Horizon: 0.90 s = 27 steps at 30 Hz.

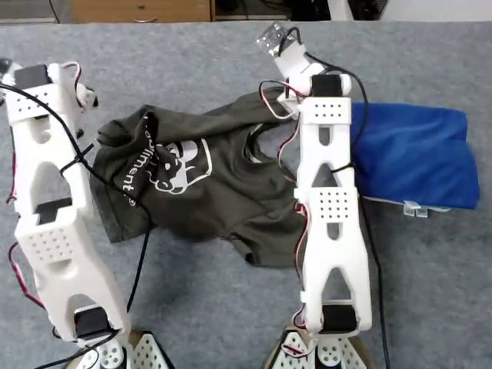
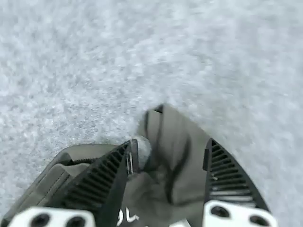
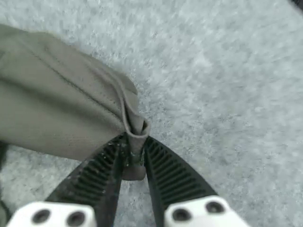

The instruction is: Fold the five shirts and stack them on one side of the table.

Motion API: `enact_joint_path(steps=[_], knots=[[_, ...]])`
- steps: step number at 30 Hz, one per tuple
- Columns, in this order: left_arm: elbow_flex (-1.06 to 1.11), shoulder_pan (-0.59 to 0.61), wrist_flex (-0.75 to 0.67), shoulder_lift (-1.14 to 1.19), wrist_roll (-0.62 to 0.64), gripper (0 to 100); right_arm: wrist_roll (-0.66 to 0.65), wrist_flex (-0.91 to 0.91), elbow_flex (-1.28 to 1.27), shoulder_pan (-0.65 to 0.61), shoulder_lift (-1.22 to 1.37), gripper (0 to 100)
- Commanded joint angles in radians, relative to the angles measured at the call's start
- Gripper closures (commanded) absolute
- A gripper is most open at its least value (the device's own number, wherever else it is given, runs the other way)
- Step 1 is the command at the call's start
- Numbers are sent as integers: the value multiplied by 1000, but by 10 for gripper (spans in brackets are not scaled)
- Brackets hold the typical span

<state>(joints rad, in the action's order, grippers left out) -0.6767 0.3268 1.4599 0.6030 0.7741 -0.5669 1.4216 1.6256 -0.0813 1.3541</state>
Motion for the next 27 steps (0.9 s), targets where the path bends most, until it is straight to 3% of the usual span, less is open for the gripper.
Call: enact_joint_path(steps=[1, 7, 11, 15, 27], knots=[[-43, -26, -12, 38, 41, 765, -2, -32, 41, 15, -10, 997], [-52, -147, 11, 79, 40, 812, -2, -31, 42, 13, -4, 997], [-57, -153, -118, 154, 37, 860, -2, -28, 41, 13, -4, 997], [-58, -112, -276, 228, -44, 981, -2, -29, 41, 15, -2, 997], [-356, 43, -328, 257, -109, 981, -23, -40, 42, -1, 56, 997]])
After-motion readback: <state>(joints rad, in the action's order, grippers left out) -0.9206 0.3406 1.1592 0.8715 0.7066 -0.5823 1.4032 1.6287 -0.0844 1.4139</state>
